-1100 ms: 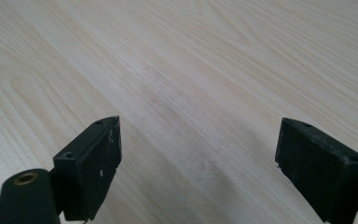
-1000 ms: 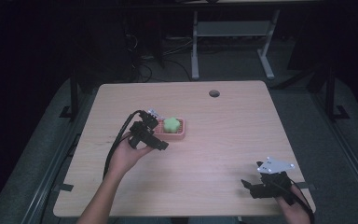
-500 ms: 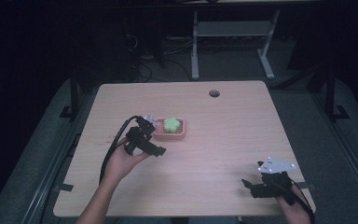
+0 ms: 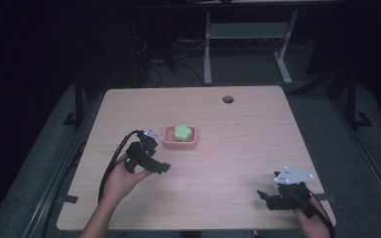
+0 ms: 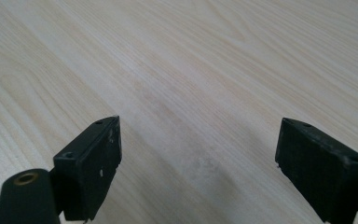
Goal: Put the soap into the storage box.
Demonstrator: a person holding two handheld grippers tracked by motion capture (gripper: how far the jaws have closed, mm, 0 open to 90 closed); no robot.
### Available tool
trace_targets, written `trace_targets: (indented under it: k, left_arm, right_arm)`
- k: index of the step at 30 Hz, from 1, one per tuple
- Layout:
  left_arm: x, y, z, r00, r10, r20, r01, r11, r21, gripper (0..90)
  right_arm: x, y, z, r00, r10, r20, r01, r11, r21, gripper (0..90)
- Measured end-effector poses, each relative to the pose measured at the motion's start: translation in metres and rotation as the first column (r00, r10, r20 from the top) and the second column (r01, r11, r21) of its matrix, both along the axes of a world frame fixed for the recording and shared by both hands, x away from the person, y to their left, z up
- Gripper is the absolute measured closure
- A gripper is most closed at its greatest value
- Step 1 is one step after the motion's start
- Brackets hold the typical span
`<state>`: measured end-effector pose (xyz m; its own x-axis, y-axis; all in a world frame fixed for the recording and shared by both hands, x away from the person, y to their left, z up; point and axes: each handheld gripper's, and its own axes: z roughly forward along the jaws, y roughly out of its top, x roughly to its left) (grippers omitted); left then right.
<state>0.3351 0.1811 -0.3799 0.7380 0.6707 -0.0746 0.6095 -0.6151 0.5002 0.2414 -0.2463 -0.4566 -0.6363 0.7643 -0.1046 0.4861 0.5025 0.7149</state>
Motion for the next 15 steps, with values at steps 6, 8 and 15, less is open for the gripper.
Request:
trace_targets:
  k: [6, 8, 15]
  left_arm:
    - [-0.009, 0.007, -0.003, 1.0, 0.005, 0.003, -0.005, 1.0, -0.007, 19.4]
    - [-0.011, 0.01, -0.004, 1.0, 0.002, 0.004, -0.002, 0.9999, -0.012, 19.1]
    - [-0.02, 0.019, -0.009, 0.9998, 0.019, 0.003, -0.019, 0.9995, -0.024, 19.1]
  right_arm:
    - [0.0, 0.0, -0.001, 1.0, -0.002, 0.003, 0.002, 1.0, -0.004, 13.8]
    - [0.0, 0.0, -0.001, 1.0, -0.003, 0.003, 0.003, 1.0, -0.004, 13.8]
    - [0.001, 0.001, -0.001, 1.0, -0.003, 0.002, 0.003, 1.0, -0.004, 13.8]
